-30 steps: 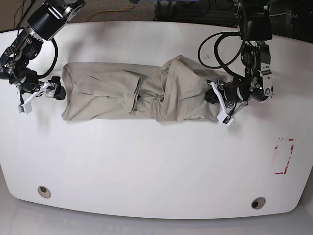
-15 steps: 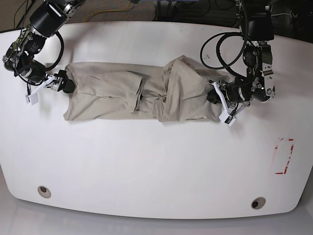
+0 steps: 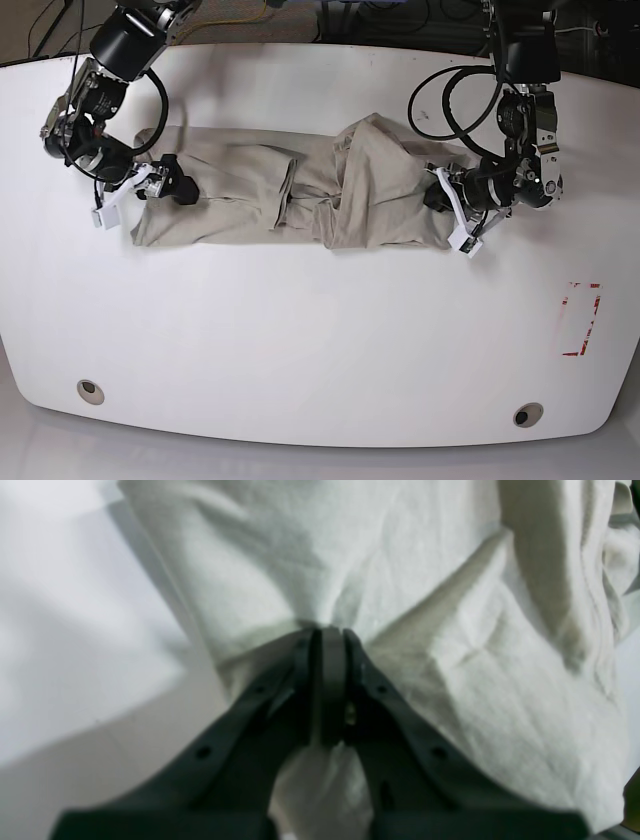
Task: Layout the t-shirt on the table in an organized manner, then fold the t-shirt properly
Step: 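Regrip the strip's end with the right gripper, pulling it taut, then fold both strip ends inward with both grippers toward each other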
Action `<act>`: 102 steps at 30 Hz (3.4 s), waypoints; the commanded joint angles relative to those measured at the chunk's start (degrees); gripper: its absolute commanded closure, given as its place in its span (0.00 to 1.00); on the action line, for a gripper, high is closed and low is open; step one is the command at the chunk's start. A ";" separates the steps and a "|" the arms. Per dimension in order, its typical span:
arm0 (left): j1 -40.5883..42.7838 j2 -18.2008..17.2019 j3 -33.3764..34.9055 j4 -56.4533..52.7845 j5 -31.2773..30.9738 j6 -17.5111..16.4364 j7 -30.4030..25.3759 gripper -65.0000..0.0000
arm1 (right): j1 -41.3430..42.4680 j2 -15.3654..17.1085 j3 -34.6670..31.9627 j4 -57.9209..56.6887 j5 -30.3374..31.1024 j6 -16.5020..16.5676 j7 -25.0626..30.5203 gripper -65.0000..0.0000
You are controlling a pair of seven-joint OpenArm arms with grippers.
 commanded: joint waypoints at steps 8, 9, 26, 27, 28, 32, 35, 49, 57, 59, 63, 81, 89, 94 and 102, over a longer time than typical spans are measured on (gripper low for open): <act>-0.19 -0.54 0.48 0.28 2.73 0.53 1.86 0.98 | 0.26 -0.42 -4.22 0.12 -2.44 -0.53 -0.92 0.32; -0.19 -0.54 1.01 0.28 2.73 0.53 1.86 0.98 | 0.26 -0.42 -4.74 0.12 -2.44 -0.53 -0.65 0.39; -0.45 1.83 4.79 0.19 3.00 0.79 1.86 0.98 | -0.09 0.11 -5.45 15.86 -2.44 -0.53 -0.92 0.89; -0.54 1.83 4.79 0.19 3.00 0.79 1.86 0.98 | -0.09 0.11 -5.45 17.18 -2.44 -0.53 -1.44 0.89; -0.54 1.92 4.79 0.10 3.00 0.79 1.86 0.98 | -0.09 0.11 -5.45 18.58 -2.44 -0.53 -2.23 0.89; -0.63 3.06 4.79 0.10 3.00 0.79 1.86 0.98 | 0.00 -0.24 -5.53 24.03 -2.44 -0.53 -3.95 0.89; -0.72 4.65 4.88 0.10 3.35 0.79 1.86 0.98 | 0.17 -0.42 -7.03 27.37 -2.36 -0.53 -3.95 0.89; -1.86 10.18 9.80 0.02 12.93 0.79 1.86 0.98 | 0.26 -3.85 -23.03 38.80 -2.36 -0.53 -3.95 0.88; -2.12 10.45 9.98 0.02 12.93 0.79 1.86 0.98 | 0.35 -7.89 -27.78 38.63 -2.71 -0.53 -3.95 0.88; -2.12 10.45 9.80 0.02 12.93 0.79 1.86 0.98 | 0.35 -8.59 -28.74 38.63 -2.80 -0.53 -3.95 0.88; -2.12 10.45 9.71 0.10 12.93 0.79 1.86 0.98 | 0.35 -9.30 -31.03 38.63 -2.80 -0.53 -3.95 0.88; -1.86 10.45 9.63 0.37 12.76 0.79 1.86 0.98 | 0.35 -10.62 -33.05 32.74 -2.80 -0.53 -2.50 0.74; -1.95 10.45 9.63 0.54 12.76 0.79 1.86 0.98 | 0.26 -10.88 -33.14 32.91 -2.71 -0.53 -1.88 0.32; -2.04 10.45 9.63 0.54 12.67 0.70 1.86 0.98 | 0.26 -10.97 -33.14 32.91 -2.44 -0.53 -1.88 0.12; -2.04 10.45 9.45 1.86 12.58 0.44 1.77 0.98 | 0.26 -10.97 -33.14 33.09 -2.36 -0.53 -2.06 0.06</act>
